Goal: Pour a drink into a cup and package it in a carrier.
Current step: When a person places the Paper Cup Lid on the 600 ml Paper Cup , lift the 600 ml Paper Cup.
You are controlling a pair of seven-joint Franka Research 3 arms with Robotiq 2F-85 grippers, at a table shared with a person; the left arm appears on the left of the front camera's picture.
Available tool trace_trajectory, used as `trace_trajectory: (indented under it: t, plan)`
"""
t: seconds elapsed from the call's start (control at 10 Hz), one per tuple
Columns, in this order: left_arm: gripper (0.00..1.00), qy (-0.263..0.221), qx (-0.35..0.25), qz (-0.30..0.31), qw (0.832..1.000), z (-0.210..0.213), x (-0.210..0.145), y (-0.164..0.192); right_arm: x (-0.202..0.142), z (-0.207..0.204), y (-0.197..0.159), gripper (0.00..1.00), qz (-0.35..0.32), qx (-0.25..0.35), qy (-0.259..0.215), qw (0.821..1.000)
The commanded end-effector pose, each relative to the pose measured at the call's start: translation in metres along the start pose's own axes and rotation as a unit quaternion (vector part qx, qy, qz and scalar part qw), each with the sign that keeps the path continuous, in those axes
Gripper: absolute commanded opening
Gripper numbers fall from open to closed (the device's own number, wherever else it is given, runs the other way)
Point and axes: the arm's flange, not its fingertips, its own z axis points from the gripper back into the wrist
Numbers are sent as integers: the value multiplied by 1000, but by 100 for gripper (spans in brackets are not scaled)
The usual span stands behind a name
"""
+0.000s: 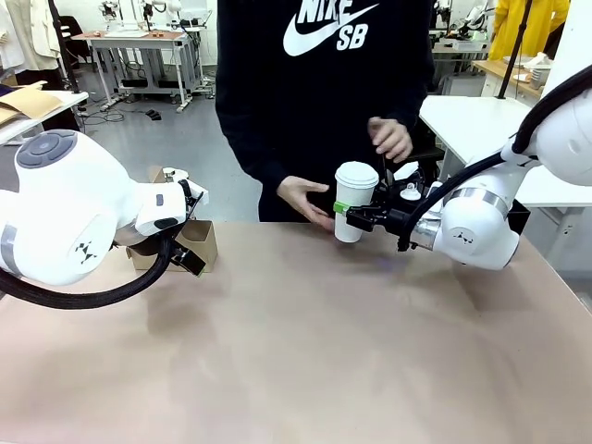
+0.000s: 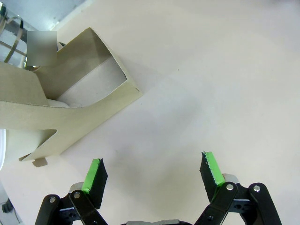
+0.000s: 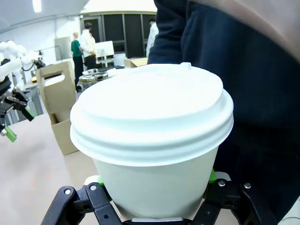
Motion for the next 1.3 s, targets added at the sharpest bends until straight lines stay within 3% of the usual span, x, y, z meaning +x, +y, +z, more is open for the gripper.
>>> trace_trajectory:
  t: [0.0, 1.2]
  plan:
    - [100, 0, -1, 0, 1000, 0, 0, 0, 6, -1, 2, 80, 2, 0, -4, 1000]
    - [100, 0, -1, 0, 1000, 0, 0, 0, 0, 0, 0, 80, 0, 0, 0, 1000]
